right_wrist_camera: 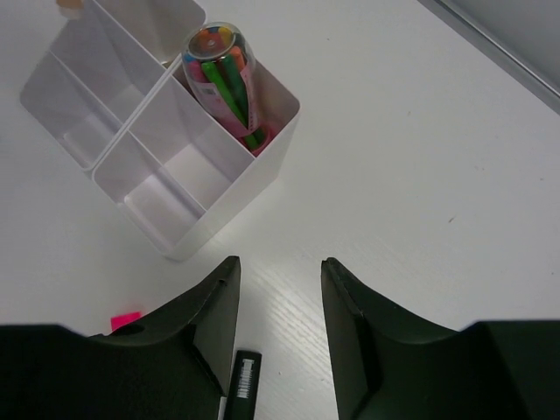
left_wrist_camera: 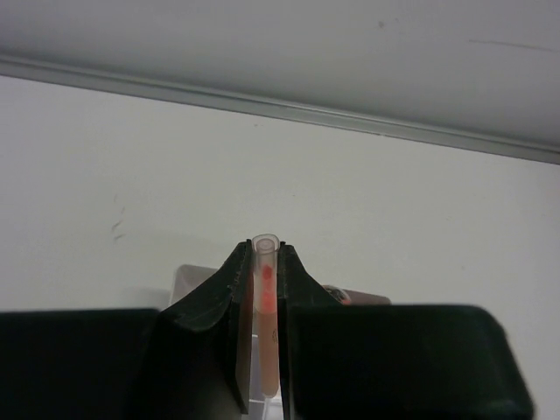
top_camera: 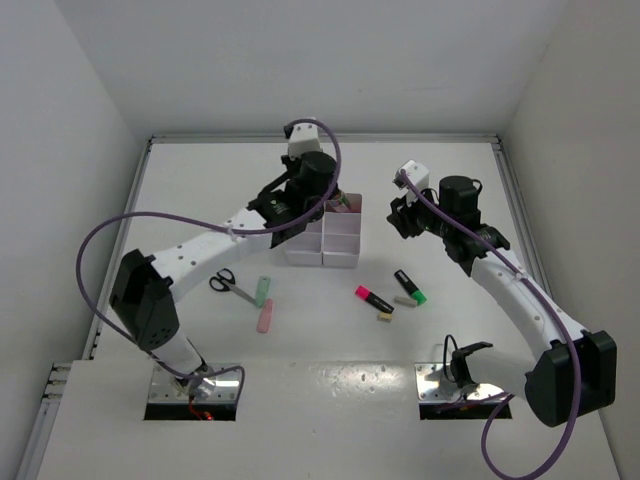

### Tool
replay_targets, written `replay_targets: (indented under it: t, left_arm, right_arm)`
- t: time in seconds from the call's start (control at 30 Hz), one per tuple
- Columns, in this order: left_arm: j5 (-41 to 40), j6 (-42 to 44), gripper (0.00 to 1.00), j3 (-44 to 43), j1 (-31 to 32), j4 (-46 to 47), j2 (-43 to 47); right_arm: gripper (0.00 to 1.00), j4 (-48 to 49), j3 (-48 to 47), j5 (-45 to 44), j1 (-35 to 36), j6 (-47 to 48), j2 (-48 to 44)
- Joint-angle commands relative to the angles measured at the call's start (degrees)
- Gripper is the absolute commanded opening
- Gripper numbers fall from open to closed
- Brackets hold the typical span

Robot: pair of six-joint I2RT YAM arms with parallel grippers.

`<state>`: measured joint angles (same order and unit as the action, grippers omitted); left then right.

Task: Sort the stationery into containers
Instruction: Place the pen in the storage box.

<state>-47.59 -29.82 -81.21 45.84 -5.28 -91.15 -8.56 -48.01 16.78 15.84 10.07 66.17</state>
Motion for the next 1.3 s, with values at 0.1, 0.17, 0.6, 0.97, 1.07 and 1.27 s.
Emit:
replay_targets:
  t: [0.1, 0.17, 0.6, 0.97, 1.07, 1.27]
  left_arm:
    - [-11.64, 8.38, 0.00, -3.61, 1.26, 6.59, -7.01]
    - [-11.64, 8.91, 0.00, -3.61, 1.26, 7.21, -7.81]
    - [-11.64, 8.38, 0.00, -3.61, -1.11, 8.88, -12.46]
    - [-11.64, 5.22, 0.00, -3.61, -3.31, 10.46, -14.75]
    - [-11.12, 4.61, 0.00, -3.61, -3.83, 10.46, -14.75]
    - [-10.50, 2.31, 0.00, -3.61, -4.36, 10.46, -15.90]
  right_arm:
    - [0.43, 2.84, 0.11, -0.34, -0.19, 0.04, -0.08]
    - [0.43, 2.84, 0.11, -0.86, -0.19, 0.04, -0.08]
    - [0.43, 2.84, 0.11, -0.87, -0.19, 0.04, -0.08]
    - [0.43, 2.84, 0.11, -0.87, -0.19, 0.04, -0.08]
    - [0.43, 2.84, 0.11, -0.87, -0.19, 0.04, -0.08]
    - [0.43, 2.84, 0.11, -0.87, -0.19, 0.04, -0.08]
